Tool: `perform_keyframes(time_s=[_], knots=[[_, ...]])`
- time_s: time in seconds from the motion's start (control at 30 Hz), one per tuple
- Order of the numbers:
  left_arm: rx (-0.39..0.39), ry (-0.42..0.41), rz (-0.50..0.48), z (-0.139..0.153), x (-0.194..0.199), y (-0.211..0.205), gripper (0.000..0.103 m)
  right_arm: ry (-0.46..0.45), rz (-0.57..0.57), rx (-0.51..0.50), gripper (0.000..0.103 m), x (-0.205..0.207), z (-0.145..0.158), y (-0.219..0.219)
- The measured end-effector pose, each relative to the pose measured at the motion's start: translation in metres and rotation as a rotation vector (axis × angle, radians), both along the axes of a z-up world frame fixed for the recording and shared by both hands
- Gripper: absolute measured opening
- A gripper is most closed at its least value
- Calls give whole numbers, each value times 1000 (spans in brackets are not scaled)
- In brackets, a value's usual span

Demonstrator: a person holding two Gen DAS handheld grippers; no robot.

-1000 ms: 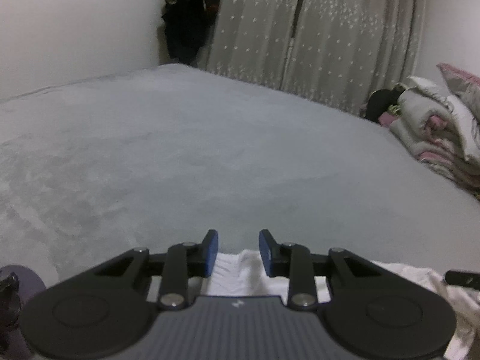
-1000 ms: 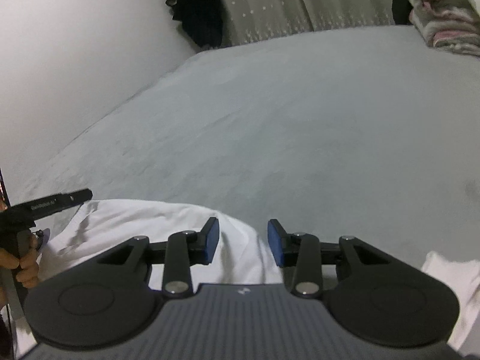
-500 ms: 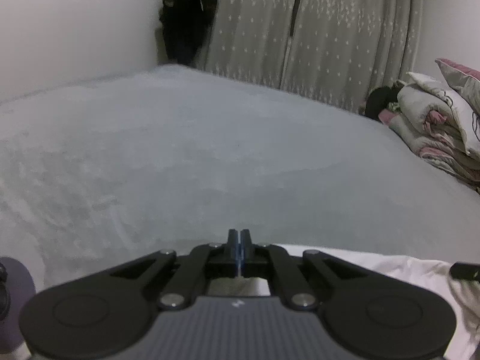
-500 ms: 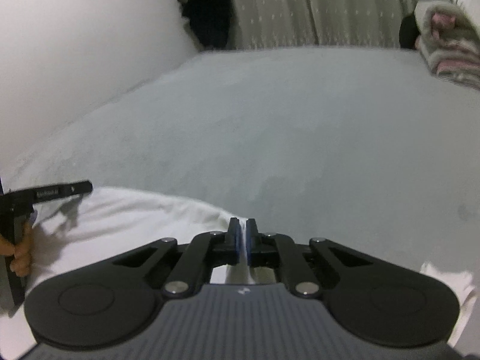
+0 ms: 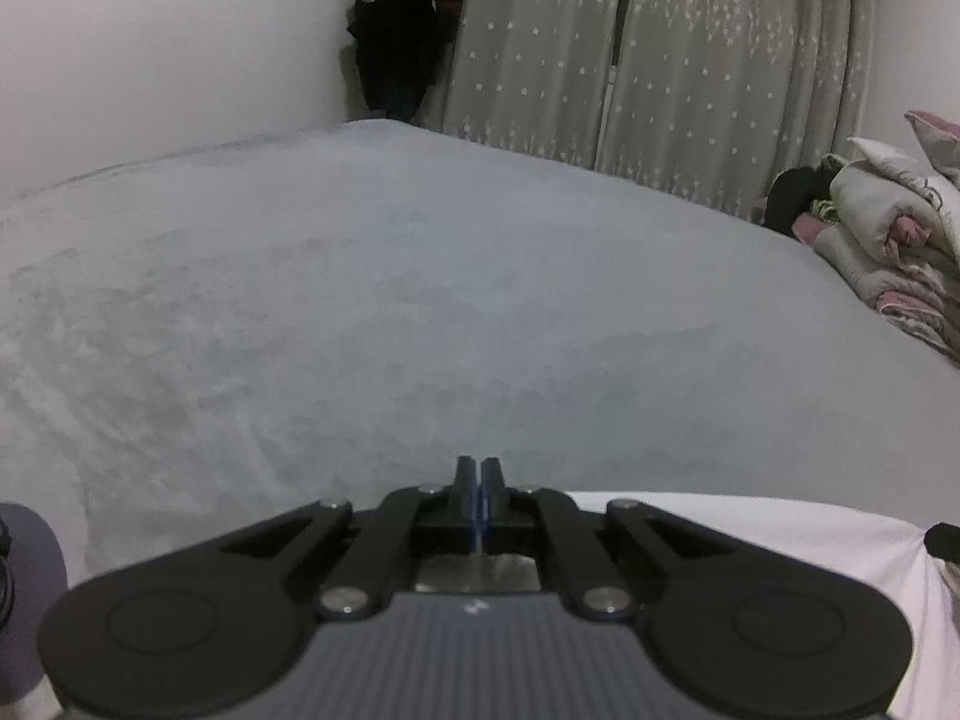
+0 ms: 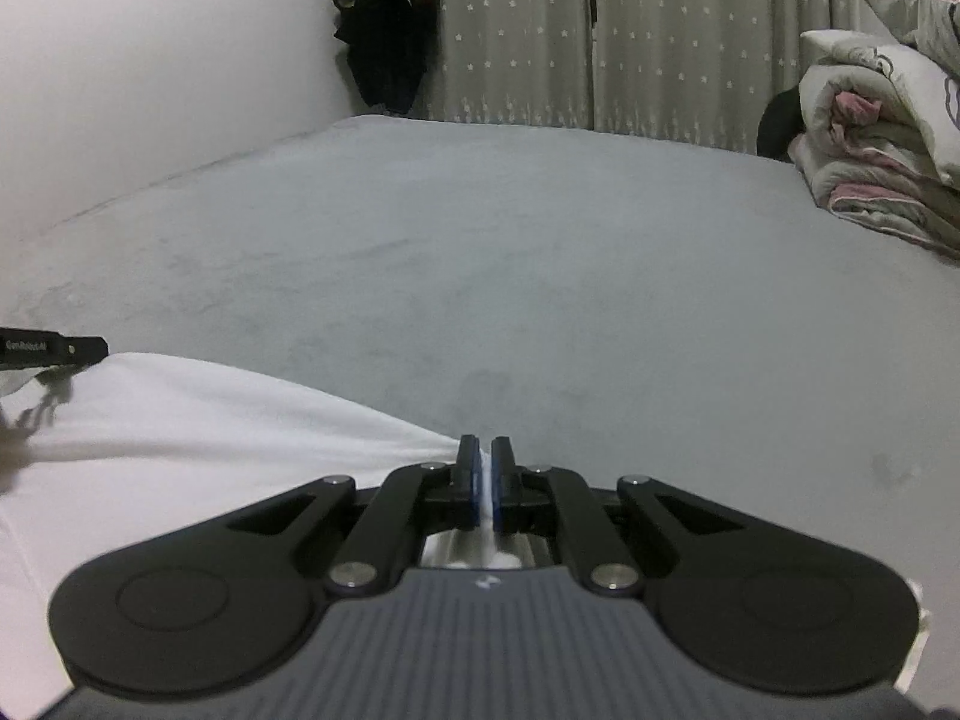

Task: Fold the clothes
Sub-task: 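Grasp the hem with the left gripper while the right gripper folds it over, then open both grippers and release the folded white garment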

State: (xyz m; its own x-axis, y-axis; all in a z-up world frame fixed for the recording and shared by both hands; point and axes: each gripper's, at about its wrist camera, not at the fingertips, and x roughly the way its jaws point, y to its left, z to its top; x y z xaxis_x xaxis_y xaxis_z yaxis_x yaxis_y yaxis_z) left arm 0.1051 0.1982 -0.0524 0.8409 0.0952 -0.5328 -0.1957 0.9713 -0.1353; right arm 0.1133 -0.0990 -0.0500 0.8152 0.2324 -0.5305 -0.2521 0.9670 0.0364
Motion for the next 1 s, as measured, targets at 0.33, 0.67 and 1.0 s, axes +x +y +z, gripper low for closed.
perform_keyframes(time_s=[0.33, 0.67, 1.0], knots=[[34, 7, -21, 22, -7, -28, 39, -7, 29, 78, 15, -7, 19, -12], [17, 58, -146, 58, -13, -79, 52, -36, 1, 139, 40, -19, 53, -24], [-8, 80, -362, 72, -38, -143, 58, -26, -27, 43, 42, -42, 93, -58]])
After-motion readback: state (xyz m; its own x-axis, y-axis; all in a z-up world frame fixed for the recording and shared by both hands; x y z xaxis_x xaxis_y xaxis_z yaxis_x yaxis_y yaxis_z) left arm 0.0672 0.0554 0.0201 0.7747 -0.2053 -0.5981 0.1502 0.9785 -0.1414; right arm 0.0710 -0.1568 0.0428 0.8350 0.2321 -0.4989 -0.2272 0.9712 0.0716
